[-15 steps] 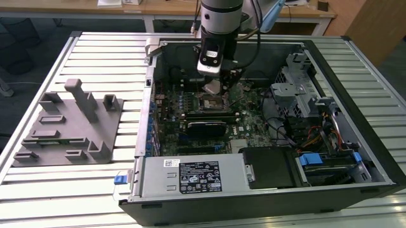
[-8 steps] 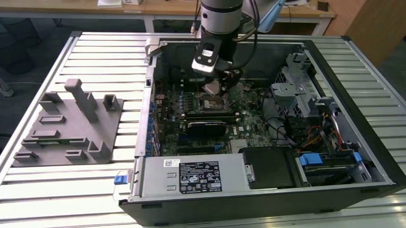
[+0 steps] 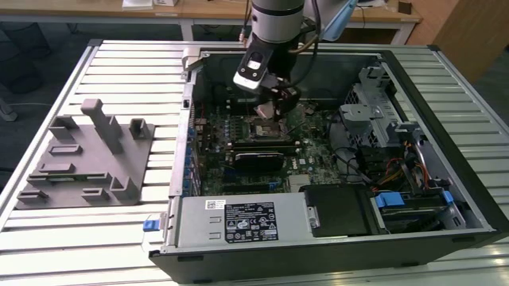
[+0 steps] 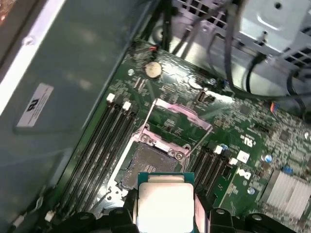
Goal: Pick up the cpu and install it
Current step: 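Place the cpu into insertion slot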
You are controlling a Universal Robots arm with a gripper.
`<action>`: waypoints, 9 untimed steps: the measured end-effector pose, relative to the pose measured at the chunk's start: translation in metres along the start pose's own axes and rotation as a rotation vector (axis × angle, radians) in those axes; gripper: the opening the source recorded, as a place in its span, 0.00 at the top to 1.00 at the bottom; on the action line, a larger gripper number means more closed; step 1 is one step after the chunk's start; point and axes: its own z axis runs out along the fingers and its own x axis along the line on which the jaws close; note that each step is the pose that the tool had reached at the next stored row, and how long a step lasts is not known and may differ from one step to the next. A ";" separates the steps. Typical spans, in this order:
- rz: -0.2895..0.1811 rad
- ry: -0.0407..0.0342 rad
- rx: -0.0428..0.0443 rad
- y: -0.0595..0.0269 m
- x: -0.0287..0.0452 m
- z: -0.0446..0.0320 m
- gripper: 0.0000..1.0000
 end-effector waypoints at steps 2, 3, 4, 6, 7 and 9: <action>0.036 -0.0020 0.0005 0.0000 0.0000 0.0001 0.46; 0.055 -0.0031 0.0008 0.0000 0.0000 0.0002 0.46; 0.074 -0.0042 0.0011 0.0000 0.0000 0.0003 0.46; 0.109 -0.0063 0.0016 0.0000 0.0000 0.0004 0.46; 0.128 -0.0074 0.0019 0.0000 0.0000 0.0005 0.46; 0.164 -0.0094 0.0024 0.0000 0.0000 0.0006 0.46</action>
